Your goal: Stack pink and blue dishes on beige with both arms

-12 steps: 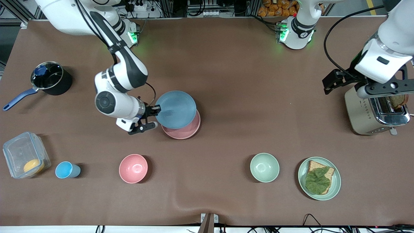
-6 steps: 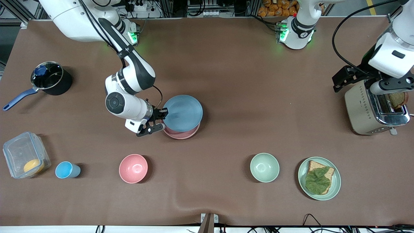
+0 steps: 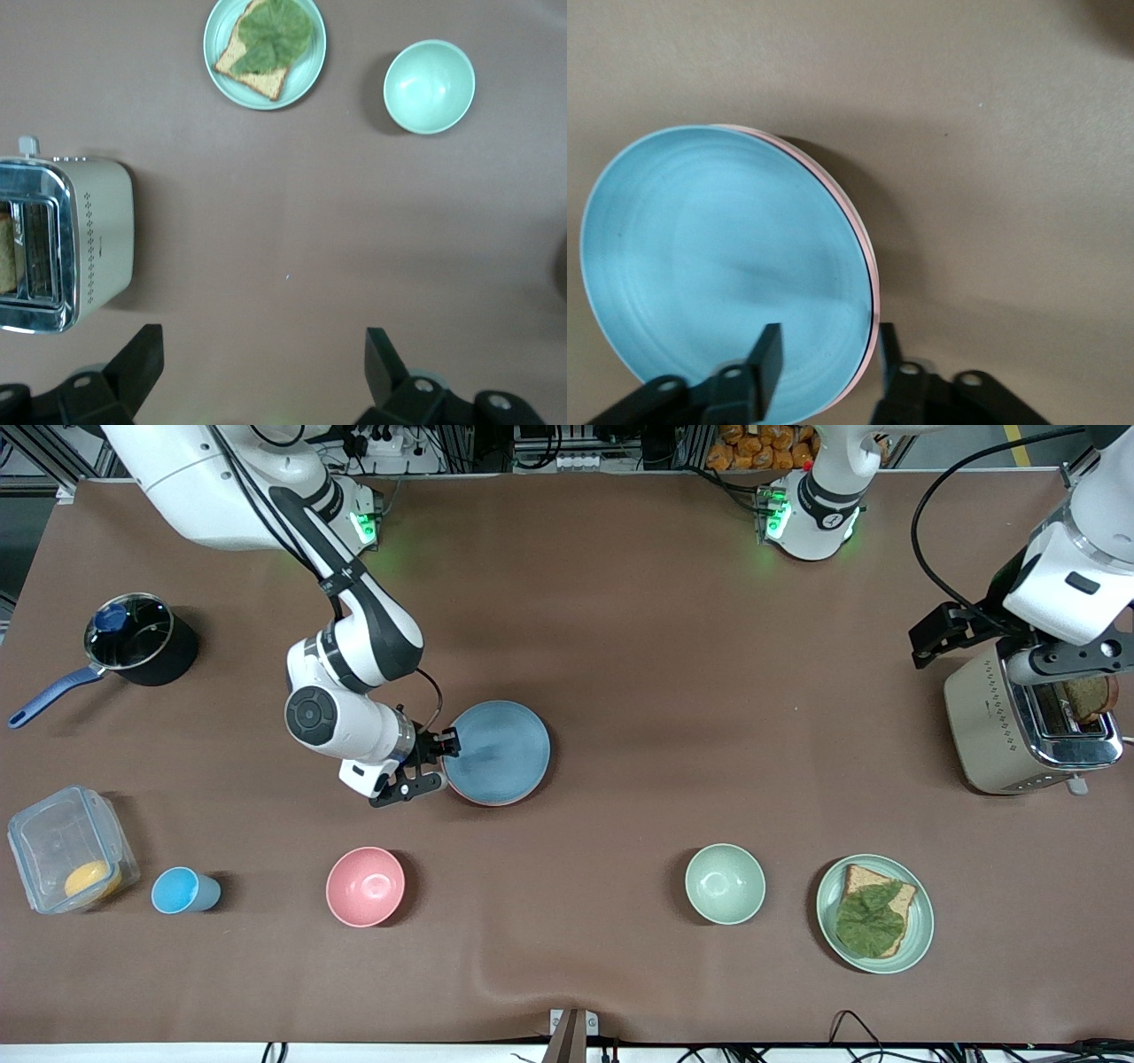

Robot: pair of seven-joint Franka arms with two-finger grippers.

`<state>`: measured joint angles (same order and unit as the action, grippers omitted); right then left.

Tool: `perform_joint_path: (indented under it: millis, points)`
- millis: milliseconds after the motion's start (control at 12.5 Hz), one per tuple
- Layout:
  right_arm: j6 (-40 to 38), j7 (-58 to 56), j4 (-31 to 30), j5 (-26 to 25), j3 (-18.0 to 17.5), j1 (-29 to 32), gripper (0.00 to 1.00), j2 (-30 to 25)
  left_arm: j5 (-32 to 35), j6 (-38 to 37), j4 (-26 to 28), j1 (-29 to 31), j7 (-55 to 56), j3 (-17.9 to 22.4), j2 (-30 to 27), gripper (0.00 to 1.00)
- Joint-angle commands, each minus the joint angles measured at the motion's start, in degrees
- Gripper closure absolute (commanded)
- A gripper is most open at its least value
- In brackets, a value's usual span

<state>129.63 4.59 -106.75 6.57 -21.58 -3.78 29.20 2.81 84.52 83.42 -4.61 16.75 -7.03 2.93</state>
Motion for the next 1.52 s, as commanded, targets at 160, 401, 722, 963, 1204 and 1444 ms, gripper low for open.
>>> perform_joint_path:
  millis: [160, 401, 722, 963, 1204, 1444]
  points:
    - [-16.4, 1.2, 8.6, -1.9, 3.3, 0.4, 0.00, -6.2, -2.4, -0.9, 3.8, 0.0, -2.4, 0.9, -4.1, 0.00]
    - [-28.3, 1.4, 15.8, -2.9, 7.6, 0.6, 0.00, -10.6, -2.2, -1.0, 3.6, 0.4, -3.8, 0.9, -4.1, 0.00]
    - [-38.5, 1.2, 22.3, -2.9, 14.8, 0.1, 0.00, -16.9, -1.8, -1.0, 2.7, 0.4, -3.9, 0.8, -3.7, 0.00]
    - [-38.5, 0.8, 14.9, -3.1, 19.2, 0.5, 0.00, -27.3, -1.7, -1.0, 2.7, 0.5, -3.9, 0.5, -3.7, 0.00]
    - [-38.9, -0.7, 15.0, -3.3, 21.8, 3.2, 0.00, -30.2, -1.5, -1.0, 2.5, 0.5, -4.3, 0.6, -3.7, 0.00]
    - [-38.9, -6.9, 15.2, -5.4, 21.8, 4.1, 0.00, -29.8, -1.5, -1.0, 2.5, 0.5, -4.5, 0.6, -3.8, 0.00]
